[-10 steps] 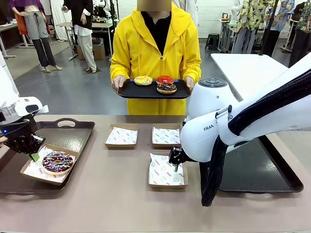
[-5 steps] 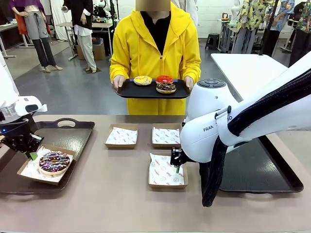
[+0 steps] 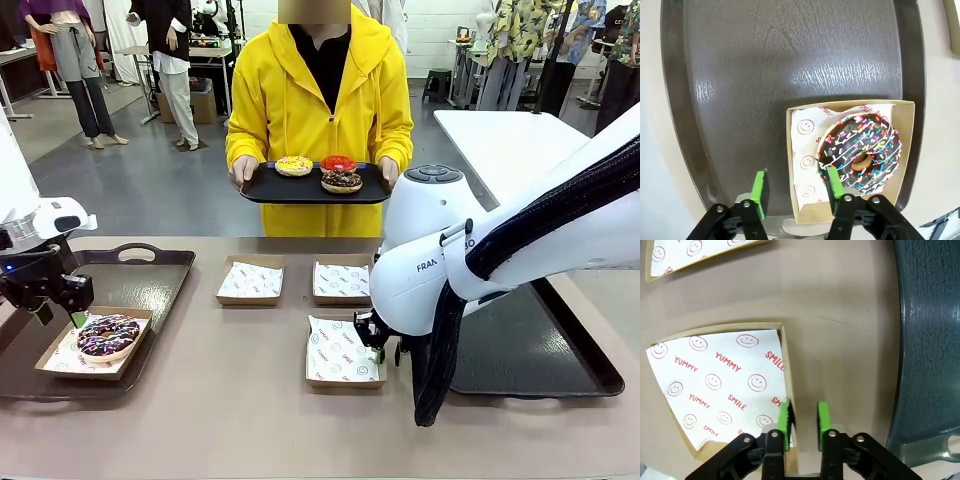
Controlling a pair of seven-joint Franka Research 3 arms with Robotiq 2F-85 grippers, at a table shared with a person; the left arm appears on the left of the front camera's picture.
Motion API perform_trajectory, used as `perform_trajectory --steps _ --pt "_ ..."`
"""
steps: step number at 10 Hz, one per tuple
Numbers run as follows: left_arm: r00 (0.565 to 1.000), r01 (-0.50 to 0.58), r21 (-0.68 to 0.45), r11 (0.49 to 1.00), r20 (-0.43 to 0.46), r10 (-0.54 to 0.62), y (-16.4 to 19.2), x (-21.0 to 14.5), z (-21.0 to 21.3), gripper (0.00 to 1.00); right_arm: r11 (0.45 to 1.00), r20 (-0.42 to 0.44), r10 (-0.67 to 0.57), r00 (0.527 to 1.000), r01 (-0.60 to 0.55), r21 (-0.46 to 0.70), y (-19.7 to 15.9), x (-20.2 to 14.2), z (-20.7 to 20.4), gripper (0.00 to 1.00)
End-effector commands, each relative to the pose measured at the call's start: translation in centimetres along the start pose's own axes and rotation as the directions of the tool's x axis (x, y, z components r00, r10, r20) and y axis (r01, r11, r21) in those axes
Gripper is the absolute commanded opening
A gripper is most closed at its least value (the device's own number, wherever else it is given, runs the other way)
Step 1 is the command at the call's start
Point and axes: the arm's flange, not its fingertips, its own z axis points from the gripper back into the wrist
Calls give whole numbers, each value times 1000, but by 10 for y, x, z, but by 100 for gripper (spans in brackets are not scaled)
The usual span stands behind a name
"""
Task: Individually package the donuts and arrange them on the tray.
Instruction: Place the picked Paper togo box on the Handle tray while simultaneously picking up another Paper togo box from the table with the other hand.
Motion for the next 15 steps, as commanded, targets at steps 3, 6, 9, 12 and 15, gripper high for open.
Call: perform_trajectory --steps 3,6,9,12,15 --pt "1000 -16 30 999 16 16 -6 -31 -9 100 999 12 -31 999 32 -21 9 6 -4 0" --pt "999 -34 24 999 17 34 -6 -30 -6 100 999 11 -39 999 39 -18 9 7 -5 0" --pt "997 -74 -15 997 18 74 -5 -29 3 100 999 6 -50 999 50 -8 8 9 -2 0" --pt "982 -182 -387 904 -23 188 29 -25 47 100 998 67 -62 996 60 21 2 14 38 0" --pt "944 -290 -640 712 -70 322 87 -29 92 100 996 156 -88 984 82 44 -5 23 109 0"
